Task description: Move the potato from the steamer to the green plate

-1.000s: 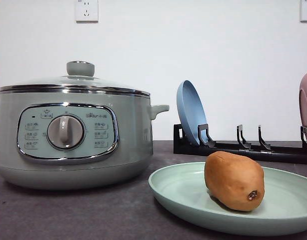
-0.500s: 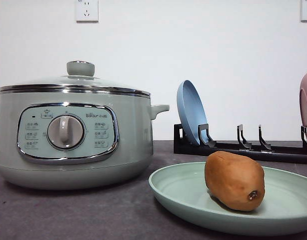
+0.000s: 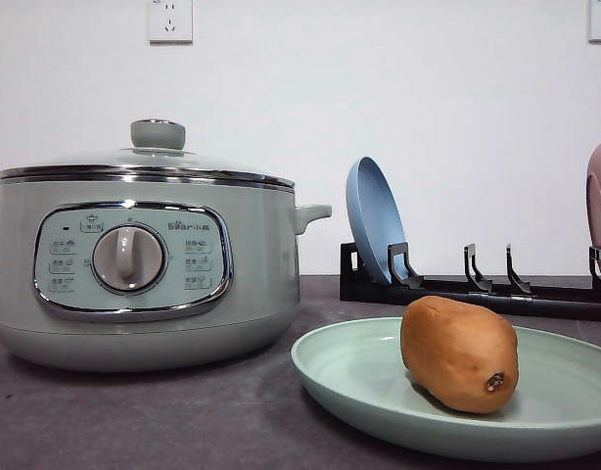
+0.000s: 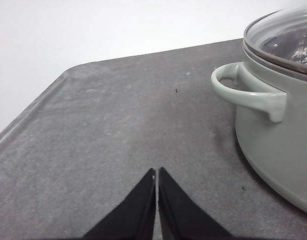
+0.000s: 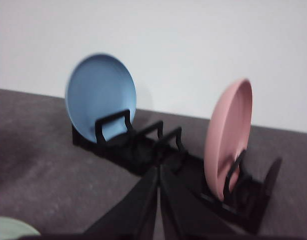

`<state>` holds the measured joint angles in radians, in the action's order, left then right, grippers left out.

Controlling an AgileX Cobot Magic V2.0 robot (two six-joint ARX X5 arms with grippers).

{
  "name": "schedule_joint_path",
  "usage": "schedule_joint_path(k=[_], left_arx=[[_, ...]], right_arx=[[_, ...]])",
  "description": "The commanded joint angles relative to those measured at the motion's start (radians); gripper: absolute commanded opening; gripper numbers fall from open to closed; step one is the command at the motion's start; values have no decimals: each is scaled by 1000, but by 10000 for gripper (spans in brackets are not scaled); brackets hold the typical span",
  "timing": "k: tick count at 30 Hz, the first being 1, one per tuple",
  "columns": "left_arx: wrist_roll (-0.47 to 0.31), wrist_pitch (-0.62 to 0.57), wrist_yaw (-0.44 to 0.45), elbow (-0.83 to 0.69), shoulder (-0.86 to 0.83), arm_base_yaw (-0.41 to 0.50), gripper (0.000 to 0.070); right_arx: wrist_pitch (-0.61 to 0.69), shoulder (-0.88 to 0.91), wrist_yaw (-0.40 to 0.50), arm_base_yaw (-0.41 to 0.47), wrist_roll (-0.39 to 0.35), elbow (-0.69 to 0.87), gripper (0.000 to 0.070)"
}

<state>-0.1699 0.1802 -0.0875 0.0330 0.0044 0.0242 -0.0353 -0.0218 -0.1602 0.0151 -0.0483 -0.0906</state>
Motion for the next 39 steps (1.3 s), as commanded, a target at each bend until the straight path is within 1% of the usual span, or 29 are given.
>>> schedule_joint_path(k=[1,8,16,21,39], left_arx=[[3,10,-2,-18,-1,2,0],[3,10,-2,-18,-1,2,0],[3,10,-2,-18,-1,2,0],[3,10,-2,-18,-1,2,0],[3,10,-2,-18,-1,2,0]], right_arx=[[13,16,8,3,23,18,0],[7,18,8,3,66,79,0],[-134,19,8,7,67,79,0],[-131,19,4,7,93,79,0],[-122,18,4,7,93,79,0]])
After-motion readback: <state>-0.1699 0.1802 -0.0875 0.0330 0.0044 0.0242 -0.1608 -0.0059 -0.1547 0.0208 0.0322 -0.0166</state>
